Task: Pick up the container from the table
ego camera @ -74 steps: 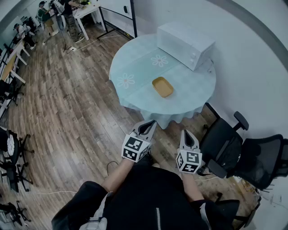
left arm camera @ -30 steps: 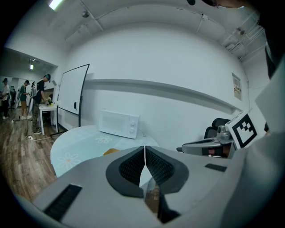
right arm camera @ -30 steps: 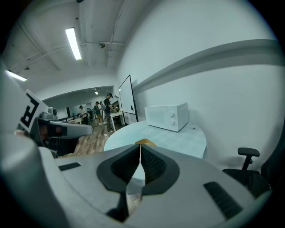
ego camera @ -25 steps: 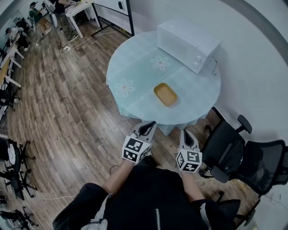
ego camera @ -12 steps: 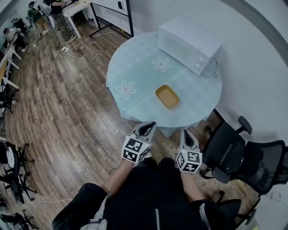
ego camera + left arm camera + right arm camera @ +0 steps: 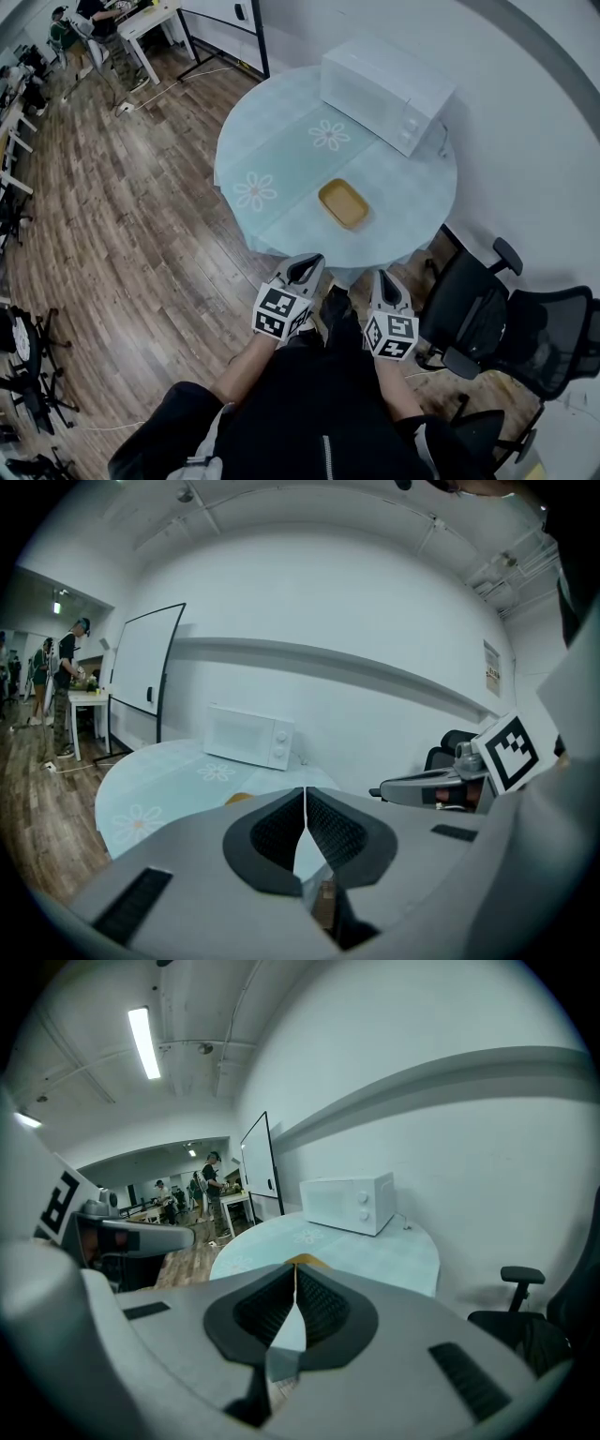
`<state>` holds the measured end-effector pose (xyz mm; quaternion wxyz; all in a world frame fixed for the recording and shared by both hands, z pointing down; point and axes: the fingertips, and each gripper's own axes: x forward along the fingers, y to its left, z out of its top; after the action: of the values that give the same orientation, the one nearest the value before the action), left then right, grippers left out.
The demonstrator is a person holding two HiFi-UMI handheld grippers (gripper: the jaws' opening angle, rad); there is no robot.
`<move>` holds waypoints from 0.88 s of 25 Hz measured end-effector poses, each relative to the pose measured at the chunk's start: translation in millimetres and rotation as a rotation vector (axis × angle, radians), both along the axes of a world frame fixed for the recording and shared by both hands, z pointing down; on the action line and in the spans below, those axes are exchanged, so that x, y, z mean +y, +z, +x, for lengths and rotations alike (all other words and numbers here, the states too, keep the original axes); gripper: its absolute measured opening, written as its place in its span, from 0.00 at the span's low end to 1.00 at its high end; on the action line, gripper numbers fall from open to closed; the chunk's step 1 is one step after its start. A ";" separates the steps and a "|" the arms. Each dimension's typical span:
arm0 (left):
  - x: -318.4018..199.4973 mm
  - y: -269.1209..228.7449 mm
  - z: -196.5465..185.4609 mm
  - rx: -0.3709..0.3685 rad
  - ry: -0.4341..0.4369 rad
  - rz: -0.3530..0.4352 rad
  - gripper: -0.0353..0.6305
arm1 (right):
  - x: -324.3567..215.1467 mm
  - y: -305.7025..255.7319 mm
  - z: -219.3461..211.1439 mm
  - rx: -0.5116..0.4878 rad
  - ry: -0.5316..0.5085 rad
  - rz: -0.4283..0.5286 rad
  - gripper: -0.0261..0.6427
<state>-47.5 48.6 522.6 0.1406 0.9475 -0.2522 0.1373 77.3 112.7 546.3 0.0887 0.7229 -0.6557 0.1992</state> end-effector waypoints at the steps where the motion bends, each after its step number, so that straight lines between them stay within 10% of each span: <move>1: -1.7 0.5 0.9 -0.001 0.002 -0.001 0.08 | -1.5 0.8 0.6 -0.002 0.002 -0.001 0.08; 22: -68.0 8.6 23.8 -0.015 -0.008 -0.012 0.08 | -77.2 12.6 24.5 -0.025 -0.009 -0.015 0.08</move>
<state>-23.7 -19.4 531.2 0.1451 0.9446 -0.2562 0.1452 101.9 35.5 558.9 0.0865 0.7168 -0.6583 0.2128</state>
